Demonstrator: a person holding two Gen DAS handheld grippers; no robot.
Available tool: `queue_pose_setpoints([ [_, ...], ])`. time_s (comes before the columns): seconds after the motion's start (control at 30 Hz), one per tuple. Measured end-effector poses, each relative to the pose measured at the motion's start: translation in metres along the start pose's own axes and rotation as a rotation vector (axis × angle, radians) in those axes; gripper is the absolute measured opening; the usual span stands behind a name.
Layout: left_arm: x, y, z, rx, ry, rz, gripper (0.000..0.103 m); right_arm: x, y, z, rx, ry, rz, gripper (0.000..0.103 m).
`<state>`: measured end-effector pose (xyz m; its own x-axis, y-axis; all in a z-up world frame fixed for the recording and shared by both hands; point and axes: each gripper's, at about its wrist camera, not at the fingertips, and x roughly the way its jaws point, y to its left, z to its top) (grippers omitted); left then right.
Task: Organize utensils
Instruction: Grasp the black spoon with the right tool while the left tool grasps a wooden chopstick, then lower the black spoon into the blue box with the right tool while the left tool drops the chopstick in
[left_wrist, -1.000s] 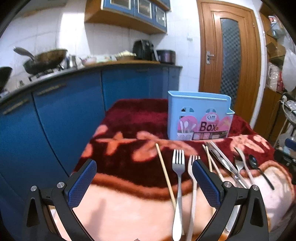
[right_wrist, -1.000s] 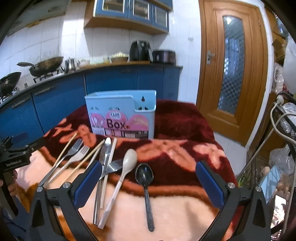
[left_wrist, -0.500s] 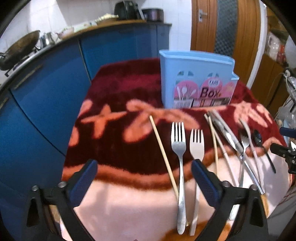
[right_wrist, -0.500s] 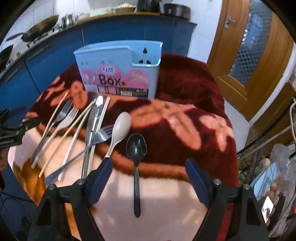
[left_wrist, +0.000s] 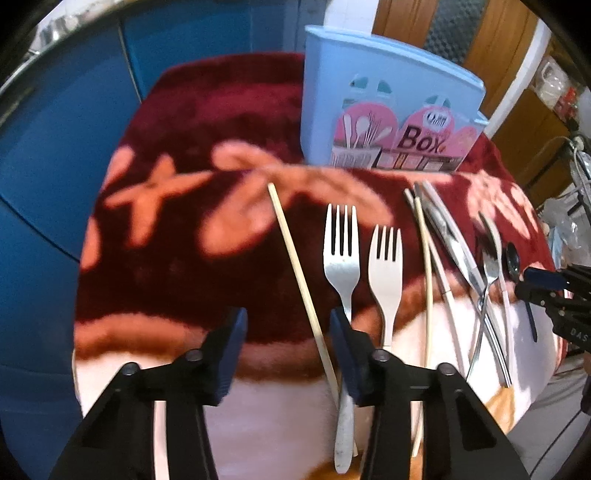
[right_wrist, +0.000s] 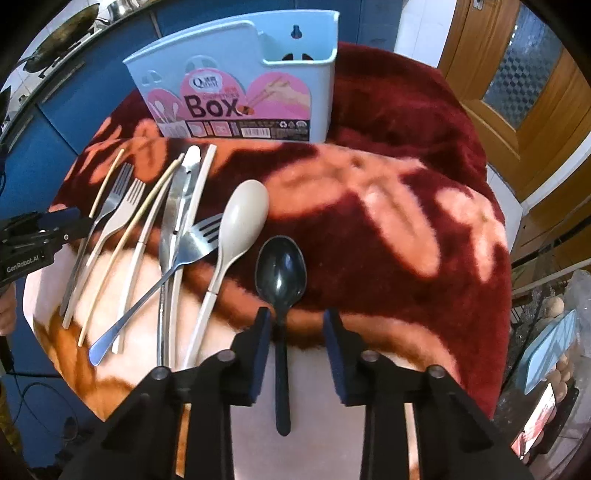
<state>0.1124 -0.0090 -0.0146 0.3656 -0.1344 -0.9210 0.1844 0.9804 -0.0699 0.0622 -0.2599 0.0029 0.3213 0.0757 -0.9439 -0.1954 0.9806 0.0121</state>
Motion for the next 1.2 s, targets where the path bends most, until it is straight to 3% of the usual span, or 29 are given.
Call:
queue_pose_setpoints([
  [0.33, 0.014, -0.004, 0.02, 0.036, 0.146, 0.012, 0.039, 0.013, 0.002, 0.022, -0.03, 0.103, -0.005, 0.027],
  [0.4, 0.017, -0.006, 0.025, 0.035, 0.179, 0.015, 0.037, 0.016, 0.005, 0.024, -0.04, 0.114, -0.011, 0.023],
  [0.47, 0.018, -0.006, 0.029, 0.018, 0.192, 0.006, 0.027, 0.017, 0.007, 0.027, -0.048, 0.104, -0.01, 0.016],
  [0.53, 0.017, -0.007, 0.034, -0.003, 0.194, -0.019, 0.01, 0.018, 0.015, 0.032, -0.048, 0.085, -0.011, 0.009],
  [0.67, 0.015, -0.001, 0.035, -0.058, 0.169, -0.083, 0.008, 0.012, 0.012, 0.029, -0.008, 0.036, 0.032, 0.006],
  [0.8, 0.002, 0.004, 0.023, -0.076, 0.085, -0.134, 0.006, -0.002, 0.002, 0.014, 0.03, -0.06, 0.048, 0.006],
  [1.0, -0.042, 0.005, 0.0, -0.021, -0.183, -0.095, 0.004, -0.023, 0.0, -0.01, 0.073, -0.247, 0.079, 0.005],
  [1.2, -0.069, 0.012, -0.006, -0.053, -0.358, -0.161, 0.004, -0.048, -0.004, -0.026, 0.122, -0.442, 0.168, 0.005],
])
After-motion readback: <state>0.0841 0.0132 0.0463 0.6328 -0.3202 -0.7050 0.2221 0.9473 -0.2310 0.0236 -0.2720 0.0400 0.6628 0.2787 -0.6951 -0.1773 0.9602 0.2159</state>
